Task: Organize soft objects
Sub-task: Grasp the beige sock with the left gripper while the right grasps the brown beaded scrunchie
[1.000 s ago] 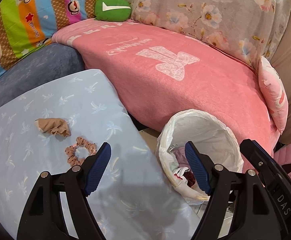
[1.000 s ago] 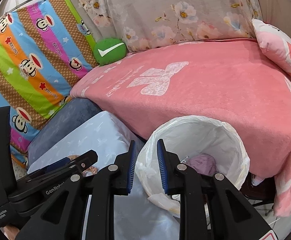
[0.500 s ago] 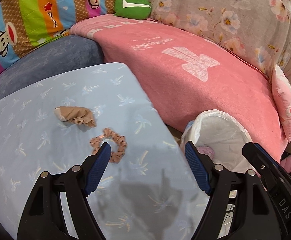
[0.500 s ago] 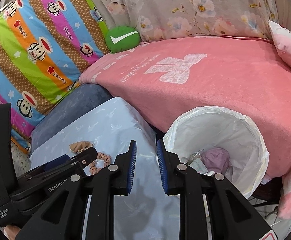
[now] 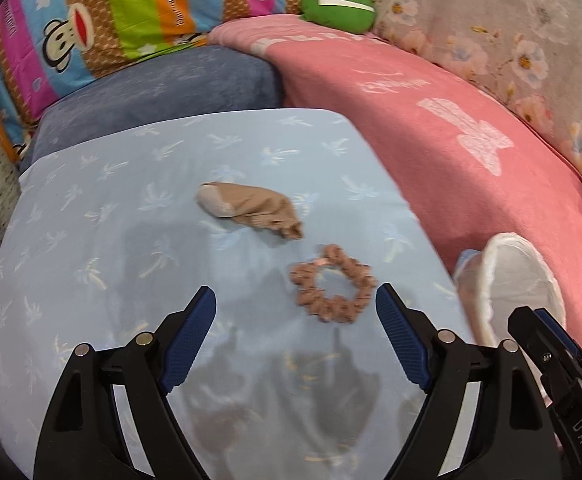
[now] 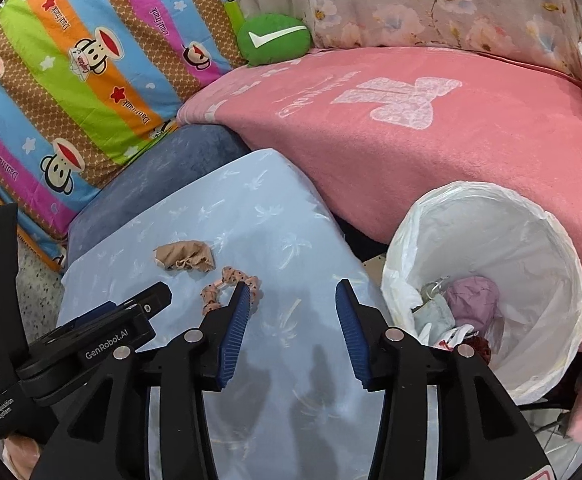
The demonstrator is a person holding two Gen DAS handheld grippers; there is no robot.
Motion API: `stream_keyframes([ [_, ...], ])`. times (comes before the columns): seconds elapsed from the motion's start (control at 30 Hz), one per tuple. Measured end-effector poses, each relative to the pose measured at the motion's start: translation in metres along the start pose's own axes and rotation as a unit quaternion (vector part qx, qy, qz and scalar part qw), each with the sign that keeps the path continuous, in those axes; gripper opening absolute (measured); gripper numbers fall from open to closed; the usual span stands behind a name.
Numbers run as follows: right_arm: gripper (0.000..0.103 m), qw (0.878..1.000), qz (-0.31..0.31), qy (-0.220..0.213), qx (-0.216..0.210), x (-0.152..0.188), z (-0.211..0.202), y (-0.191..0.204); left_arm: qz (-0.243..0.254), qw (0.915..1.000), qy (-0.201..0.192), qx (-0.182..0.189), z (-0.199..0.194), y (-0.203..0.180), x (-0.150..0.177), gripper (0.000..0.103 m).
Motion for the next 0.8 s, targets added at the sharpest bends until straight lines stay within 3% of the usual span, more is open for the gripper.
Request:
stream_keyframes([
  [0.33,0.046,0.998,-0.029,0.048,-0.031,-0.001,0.073,0.047,-0.063,0.9974,0.006,-0.033,0.03,0.053,-0.032,0.085],
  [0.73,0.046,0.996,-0.024,0.082,-0.028,-0.005,0.14,0.054,-0.087,0.9956,0.024,-0.025,0.085,0.049,-0.067,0.085],
  [0.8,0.041,0.995,-0.023,0.089,-0.028,-0.003,0.146,0.054,-0.09,0.9952,0.029,-0.027,0.093,0.049,-0.069,0.085],
])
Point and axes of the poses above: each gripper's, at about its wrist camera, not at the fingertips, and z roughly the way its jaws point, y to its left, x to its underside, the point moved 2 cm from there along z, roughly the way its jaws point, and after that the axes turned 13 degrees about -z, right-handed, at the moved point
